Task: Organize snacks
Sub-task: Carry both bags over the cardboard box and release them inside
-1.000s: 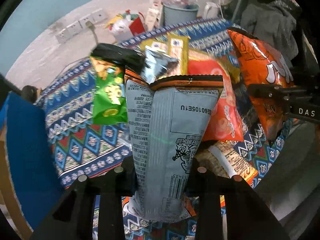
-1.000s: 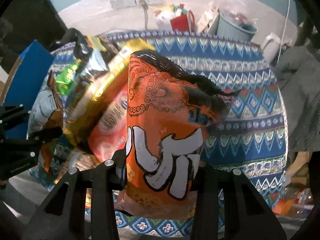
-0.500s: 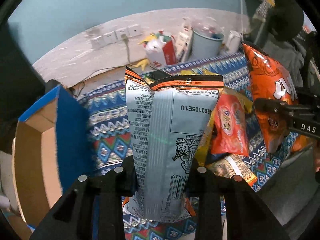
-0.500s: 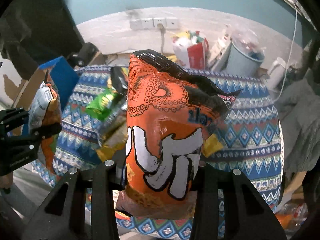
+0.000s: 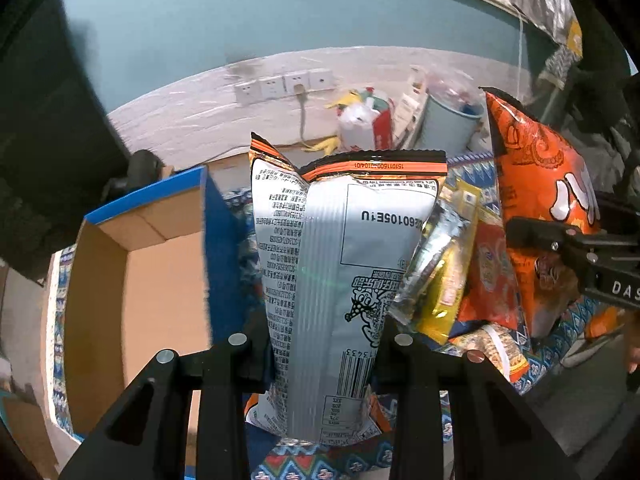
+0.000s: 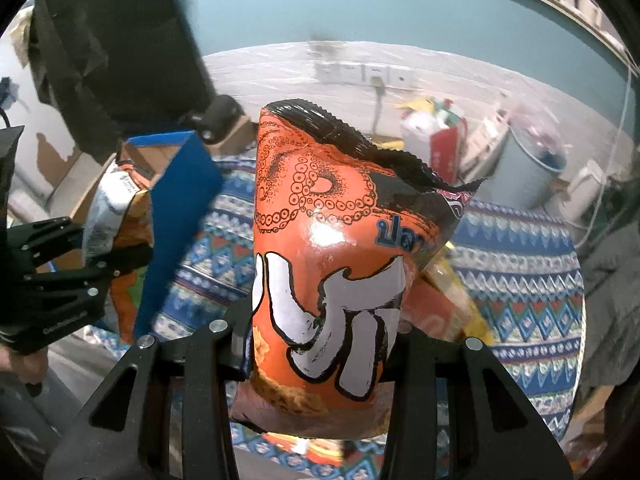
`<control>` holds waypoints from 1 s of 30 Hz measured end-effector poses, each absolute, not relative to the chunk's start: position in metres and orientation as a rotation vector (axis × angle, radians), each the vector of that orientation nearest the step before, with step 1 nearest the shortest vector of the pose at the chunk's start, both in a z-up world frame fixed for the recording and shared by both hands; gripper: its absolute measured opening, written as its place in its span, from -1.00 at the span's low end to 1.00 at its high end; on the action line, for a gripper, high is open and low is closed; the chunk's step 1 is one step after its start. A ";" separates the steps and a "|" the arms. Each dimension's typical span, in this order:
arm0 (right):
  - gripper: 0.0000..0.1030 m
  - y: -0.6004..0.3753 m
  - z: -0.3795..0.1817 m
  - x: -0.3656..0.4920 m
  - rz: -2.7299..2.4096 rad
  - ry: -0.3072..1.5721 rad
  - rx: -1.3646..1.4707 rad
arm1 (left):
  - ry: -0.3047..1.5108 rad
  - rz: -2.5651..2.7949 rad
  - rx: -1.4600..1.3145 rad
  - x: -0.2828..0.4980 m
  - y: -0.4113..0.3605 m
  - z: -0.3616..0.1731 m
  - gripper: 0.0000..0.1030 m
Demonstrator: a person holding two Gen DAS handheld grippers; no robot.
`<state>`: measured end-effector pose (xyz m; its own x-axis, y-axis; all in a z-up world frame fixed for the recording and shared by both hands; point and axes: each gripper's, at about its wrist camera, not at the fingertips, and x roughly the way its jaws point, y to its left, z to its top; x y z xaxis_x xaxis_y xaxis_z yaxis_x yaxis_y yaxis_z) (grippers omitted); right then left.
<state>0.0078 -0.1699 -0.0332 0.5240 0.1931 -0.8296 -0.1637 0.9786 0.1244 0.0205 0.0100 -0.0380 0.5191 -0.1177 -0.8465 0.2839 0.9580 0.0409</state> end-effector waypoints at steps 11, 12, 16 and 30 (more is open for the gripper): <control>-0.23 -0.101 -0.022 0.034 0.316 0.996 -0.012 | 1.002 -0.236 0.008 0.021 0.073 -0.030 -0.35; -0.23 -0.096 -0.021 0.037 0.322 0.996 -0.014 | 0.995 -0.240 -0.013 0.021 0.079 -0.028 -0.36; -0.23 -0.073 -0.020 0.047 0.350 0.991 -0.025 | 0.969 -0.254 -0.097 0.019 0.101 -0.020 -0.39; -0.23 0.012 -0.023 0.072 0.438 1.000 -0.063 | 0.983 -0.073 -0.135 0.024 0.176 -0.031 -0.39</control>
<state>0.0722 0.0121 -0.0232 0.4610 0.3276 -0.8248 -0.3844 0.9114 0.1471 0.0244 0.1763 -0.0314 0.5532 -0.1226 -0.8240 0.0003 0.9891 -0.1470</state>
